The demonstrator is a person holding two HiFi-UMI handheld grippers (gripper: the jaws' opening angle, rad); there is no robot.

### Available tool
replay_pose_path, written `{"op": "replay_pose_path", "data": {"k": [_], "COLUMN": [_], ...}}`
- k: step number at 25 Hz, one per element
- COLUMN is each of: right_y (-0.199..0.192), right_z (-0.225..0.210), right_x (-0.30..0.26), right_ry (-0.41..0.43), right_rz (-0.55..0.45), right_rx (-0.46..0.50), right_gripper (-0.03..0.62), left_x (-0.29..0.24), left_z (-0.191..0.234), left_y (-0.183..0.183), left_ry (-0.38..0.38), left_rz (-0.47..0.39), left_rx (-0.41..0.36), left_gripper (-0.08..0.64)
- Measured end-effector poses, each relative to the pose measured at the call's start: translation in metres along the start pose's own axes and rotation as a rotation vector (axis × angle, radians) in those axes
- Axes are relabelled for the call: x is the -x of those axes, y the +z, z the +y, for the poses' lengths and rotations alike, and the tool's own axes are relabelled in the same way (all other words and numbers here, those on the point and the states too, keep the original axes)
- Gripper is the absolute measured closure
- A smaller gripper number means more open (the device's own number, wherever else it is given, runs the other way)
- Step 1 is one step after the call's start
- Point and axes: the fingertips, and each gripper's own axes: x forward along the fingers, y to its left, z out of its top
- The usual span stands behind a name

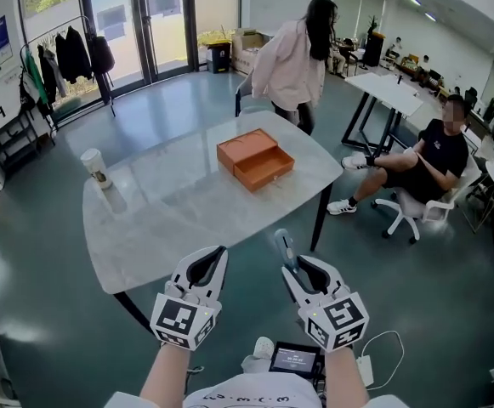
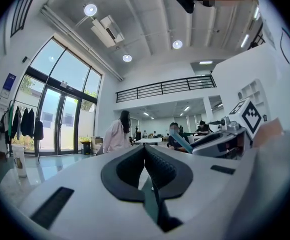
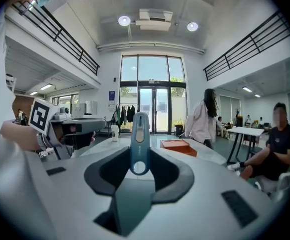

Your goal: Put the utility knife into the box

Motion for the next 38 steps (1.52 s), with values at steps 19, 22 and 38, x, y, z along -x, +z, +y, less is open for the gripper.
{"op": "replay_pose_path", "data": {"k": [19,22,38], "right_y": [0.001,-0.001,-0.001], "right_z": [-0.124,-0.136,-0.210], "right_x": [-0.078,-0.084,-0.171], "right_ry": [0.104,0.102,0.150], "right_rz": [0.053,0.058,0.092], "right_rx": [0.036,0.034,0.040], "right_gripper": [0.460,0.460,0.460], "left_x": [-0.134,-0.149,-0.244], "left_z": [0.023,0.026,0.077], "left_y": [-0.021,-0.022,-0.043], "left_ry": [0.091,0.083,0.126], "left_rz": [0.038,0.041,0.050], "left_rx": [0.025,0.023,0.045], "left_gripper": [0.545,0.545,0.545]}}
